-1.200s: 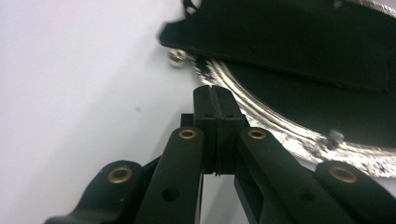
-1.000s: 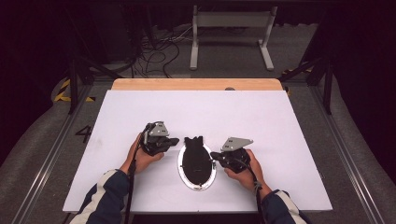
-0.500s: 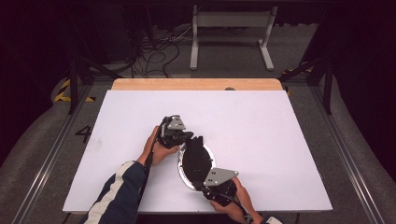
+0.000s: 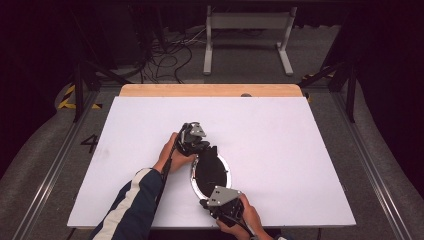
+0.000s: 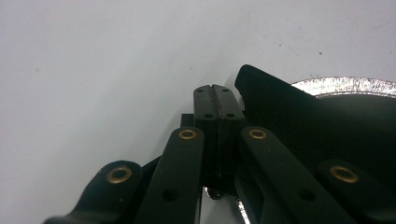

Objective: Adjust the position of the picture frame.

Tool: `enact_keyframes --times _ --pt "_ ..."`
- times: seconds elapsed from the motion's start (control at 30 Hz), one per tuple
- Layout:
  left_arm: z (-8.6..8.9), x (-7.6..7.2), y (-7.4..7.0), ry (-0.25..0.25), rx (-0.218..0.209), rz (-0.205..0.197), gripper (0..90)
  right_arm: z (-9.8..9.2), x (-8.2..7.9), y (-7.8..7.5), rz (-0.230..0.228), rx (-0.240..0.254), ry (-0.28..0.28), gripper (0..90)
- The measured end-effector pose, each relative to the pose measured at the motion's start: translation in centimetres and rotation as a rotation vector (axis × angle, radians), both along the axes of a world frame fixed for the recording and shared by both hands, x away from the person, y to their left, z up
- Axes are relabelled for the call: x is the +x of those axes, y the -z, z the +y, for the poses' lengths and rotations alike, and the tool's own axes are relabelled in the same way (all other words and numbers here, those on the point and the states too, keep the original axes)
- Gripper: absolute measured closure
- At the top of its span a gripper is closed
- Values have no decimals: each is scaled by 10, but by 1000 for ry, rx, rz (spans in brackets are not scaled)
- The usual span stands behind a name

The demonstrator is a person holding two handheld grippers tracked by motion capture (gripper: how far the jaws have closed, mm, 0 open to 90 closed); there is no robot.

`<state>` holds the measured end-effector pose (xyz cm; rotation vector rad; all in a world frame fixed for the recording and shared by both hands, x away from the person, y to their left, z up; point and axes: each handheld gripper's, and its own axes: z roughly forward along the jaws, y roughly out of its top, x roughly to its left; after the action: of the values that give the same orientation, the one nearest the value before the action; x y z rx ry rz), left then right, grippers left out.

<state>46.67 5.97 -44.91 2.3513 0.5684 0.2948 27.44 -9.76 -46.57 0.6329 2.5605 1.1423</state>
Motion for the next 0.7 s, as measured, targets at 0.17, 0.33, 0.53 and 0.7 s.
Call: enact_keyframes --times 0.17,0.33,0.53,0.7 --pt "4 1 0 3 -4 4 900 -2 -3 0 -7 -2 34 900" --pt "12 3 0 -2 -4 22 900 -12 1 0 14 10 60 900" --pt "22 0 -1 -13 10 33 900 -27 5 -1 29 13 81 900" --pt "31 -1 4 -24 -4 63 900 -38 8 -2 63 36 110 900"
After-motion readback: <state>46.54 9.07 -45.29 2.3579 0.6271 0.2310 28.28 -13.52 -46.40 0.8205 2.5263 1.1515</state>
